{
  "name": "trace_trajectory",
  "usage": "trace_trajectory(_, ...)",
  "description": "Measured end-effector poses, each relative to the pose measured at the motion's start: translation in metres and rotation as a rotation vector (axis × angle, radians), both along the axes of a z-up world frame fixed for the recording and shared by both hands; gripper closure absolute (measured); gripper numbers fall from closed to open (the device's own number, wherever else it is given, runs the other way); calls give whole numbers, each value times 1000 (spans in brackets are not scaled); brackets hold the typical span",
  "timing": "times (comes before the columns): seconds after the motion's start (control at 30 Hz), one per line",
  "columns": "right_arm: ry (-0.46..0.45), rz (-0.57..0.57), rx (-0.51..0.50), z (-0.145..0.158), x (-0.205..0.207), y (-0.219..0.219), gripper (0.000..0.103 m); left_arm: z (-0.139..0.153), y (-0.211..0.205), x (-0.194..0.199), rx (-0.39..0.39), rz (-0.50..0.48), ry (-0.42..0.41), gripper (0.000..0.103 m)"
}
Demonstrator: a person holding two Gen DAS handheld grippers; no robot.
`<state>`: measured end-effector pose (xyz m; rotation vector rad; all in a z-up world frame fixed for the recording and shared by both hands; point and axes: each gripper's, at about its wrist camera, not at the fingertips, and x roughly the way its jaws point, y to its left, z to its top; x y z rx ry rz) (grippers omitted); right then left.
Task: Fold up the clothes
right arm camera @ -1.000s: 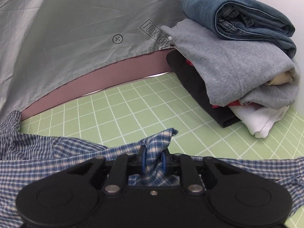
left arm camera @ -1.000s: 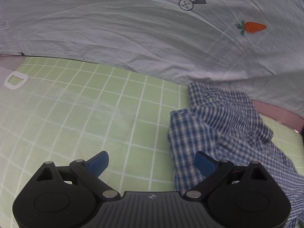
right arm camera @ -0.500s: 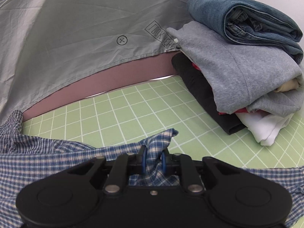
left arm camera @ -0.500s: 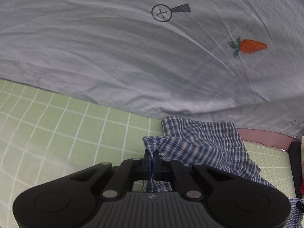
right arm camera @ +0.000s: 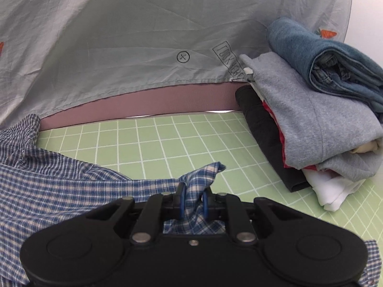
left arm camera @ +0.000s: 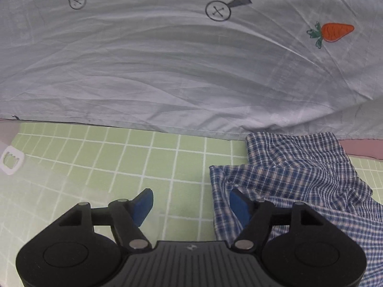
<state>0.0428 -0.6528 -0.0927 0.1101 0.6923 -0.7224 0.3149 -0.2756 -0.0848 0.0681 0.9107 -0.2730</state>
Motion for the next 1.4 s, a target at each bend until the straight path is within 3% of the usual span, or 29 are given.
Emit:
trace_trajectory(0.2, -63, 123, -50, 34, -28, 67, 89, 16, 65, -86, 14, 78, 14, 19)
trace_trajectory(0.47, -24, 400, -120, 52, -70, 197, 89, 4, 124, -198, 10, 90, 114, 19)
trace_trajectory(0.6, 29, 511, -112, 44, -87, 258, 90, 0, 137, -237, 56, 37, 122, 19)
trace_trajectory(0.8, 71, 592, -24, 20, -120, 333, 91, -5, 154, -286, 107, -26, 128, 19)
trace_trajectory(1.07, 109, 674, 74, 2, -154, 390, 90, -8, 165, -328, 130, -61, 136, 19)
trace_trajectory(1.13, 123, 666, 86, -1, -157, 393, 84, -9, 163, -335, 135, -68, 137, 19)
trace_trajectory(1.3, 44, 600, 144, 8, -174, 380, 38, -9, 157, -354, 132, -80, 132, 19)
trace_trajectory(1.37, -13, 575, 169, 15, -183, 373, 24, -9, 152, -358, 129, -78, 133, 19)
trace_trajectory(1.4, -37, 559, 177, 18, -187, 368, 21, -10, 150, -360, 126, -76, 132, 19)
